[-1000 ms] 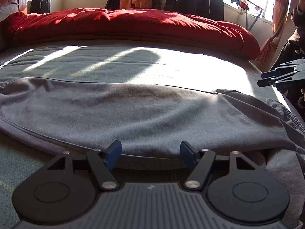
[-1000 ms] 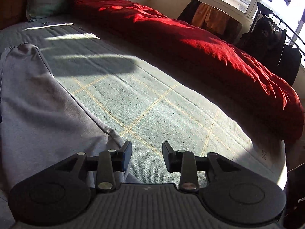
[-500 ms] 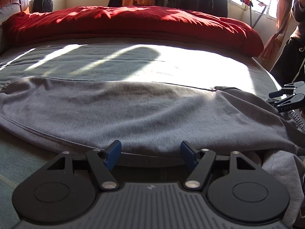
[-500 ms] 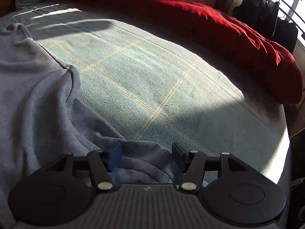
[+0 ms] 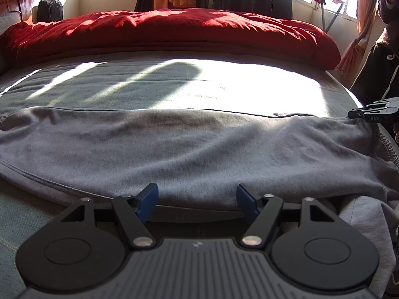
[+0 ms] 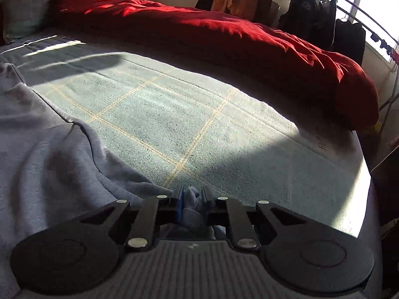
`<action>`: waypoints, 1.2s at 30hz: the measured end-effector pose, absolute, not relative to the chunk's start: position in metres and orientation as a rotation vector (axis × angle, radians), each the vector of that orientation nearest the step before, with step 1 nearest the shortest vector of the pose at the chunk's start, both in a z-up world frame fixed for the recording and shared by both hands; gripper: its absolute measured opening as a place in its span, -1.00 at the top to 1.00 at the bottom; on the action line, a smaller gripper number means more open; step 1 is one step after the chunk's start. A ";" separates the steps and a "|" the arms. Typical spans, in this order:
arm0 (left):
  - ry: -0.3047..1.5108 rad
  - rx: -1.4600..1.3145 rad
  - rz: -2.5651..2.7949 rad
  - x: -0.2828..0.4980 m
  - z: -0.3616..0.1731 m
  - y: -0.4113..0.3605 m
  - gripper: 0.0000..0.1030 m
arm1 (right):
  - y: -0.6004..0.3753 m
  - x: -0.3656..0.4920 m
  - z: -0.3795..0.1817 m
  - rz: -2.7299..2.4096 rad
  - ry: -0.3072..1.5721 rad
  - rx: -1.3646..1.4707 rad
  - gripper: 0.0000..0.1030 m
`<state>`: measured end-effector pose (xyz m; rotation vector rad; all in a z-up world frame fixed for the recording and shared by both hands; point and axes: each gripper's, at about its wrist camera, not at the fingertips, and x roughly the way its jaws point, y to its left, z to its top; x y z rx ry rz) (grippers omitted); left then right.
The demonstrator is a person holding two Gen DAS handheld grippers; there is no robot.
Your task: Fold clothes
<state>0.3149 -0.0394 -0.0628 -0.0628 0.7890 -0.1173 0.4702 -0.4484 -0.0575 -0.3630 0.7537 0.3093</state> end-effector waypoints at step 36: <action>0.813 -0.018 -0.112 0.288 -0.056 -0.014 -0.36 | -0.486 0.445 -0.041 0.084 0.937 0.163 0.13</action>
